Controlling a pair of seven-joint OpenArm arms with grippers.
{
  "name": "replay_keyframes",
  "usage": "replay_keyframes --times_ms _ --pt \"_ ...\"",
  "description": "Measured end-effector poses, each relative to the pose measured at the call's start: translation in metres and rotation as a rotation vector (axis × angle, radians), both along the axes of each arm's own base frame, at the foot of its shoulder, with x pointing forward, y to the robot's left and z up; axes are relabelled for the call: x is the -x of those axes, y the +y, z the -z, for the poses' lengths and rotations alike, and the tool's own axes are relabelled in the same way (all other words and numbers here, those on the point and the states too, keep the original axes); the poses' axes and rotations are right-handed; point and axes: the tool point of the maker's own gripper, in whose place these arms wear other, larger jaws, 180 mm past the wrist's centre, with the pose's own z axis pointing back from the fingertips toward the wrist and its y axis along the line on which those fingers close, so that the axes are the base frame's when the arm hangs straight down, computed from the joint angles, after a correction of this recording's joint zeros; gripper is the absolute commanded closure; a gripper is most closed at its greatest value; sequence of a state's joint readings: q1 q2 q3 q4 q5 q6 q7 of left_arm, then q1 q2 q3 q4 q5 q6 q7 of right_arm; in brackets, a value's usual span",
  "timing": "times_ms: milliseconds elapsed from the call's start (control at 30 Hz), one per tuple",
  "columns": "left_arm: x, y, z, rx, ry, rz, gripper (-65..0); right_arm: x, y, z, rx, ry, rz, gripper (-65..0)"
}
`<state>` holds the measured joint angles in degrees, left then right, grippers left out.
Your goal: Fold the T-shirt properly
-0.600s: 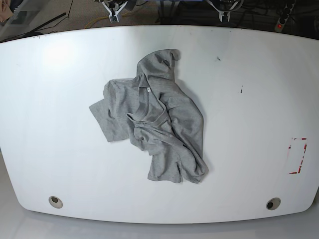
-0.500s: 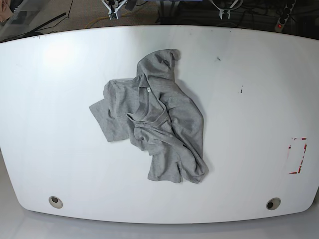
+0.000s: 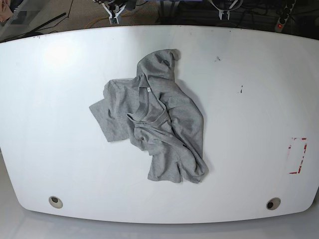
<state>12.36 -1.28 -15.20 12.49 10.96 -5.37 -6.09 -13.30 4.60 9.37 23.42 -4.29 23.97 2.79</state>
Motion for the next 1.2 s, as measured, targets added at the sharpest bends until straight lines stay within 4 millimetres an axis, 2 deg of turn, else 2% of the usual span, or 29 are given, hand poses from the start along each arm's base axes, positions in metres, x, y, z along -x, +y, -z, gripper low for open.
replay_keyframes --times_ms 233,367,467,600,767,833,1000,1200 --pt "0.002 0.006 -0.003 -0.010 -0.030 0.009 -4.9 0.011 -0.003 -0.006 0.010 -0.022 0.001 -16.5" --pt "-0.009 0.030 -0.017 -0.070 -0.124 0.040 -4.9 0.020 -0.009 -0.019 0.030 -0.051 -0.021 -16.5" --pt "-0.009 0.040 -0.027 -0.101 -0.161 0.058 -4.9 0.027 -0.012 -0.027 0.041 -0.052 -0.047 -16.5" --pt "-0.005 0.042 -0.042 -0.120 -0.200 0.075 -4.9 0.027 -0.009 -0.041 0.051 -0.074 -0.075 -16.5" --pt "-0.011 0.046 -0.069 -0.143 -0.283 0.114 -4.9 0.020 -0.006 -0.067 0.057 -0.133 -0.108 -16.5" --pt "-0.011 0.052 -0.082 -0.161 -0.308 0.132 -4.9 0.023 -0.008 -0.077 0.070 -0.141 -0.124 -16.5" --pt "-0.005 0.046 -0.110 -0.166 -0.349 0.193 -4.9 0.036 -0.009 -0.102 0.085 -0.156 -0.160 -16.3" --pt "-0.012 0.044 -0.152 -0.182 -0.430 0.238 -4.9 0.039 -0.008 -0.132 0.092 -0.205 -0.174 -16.2"
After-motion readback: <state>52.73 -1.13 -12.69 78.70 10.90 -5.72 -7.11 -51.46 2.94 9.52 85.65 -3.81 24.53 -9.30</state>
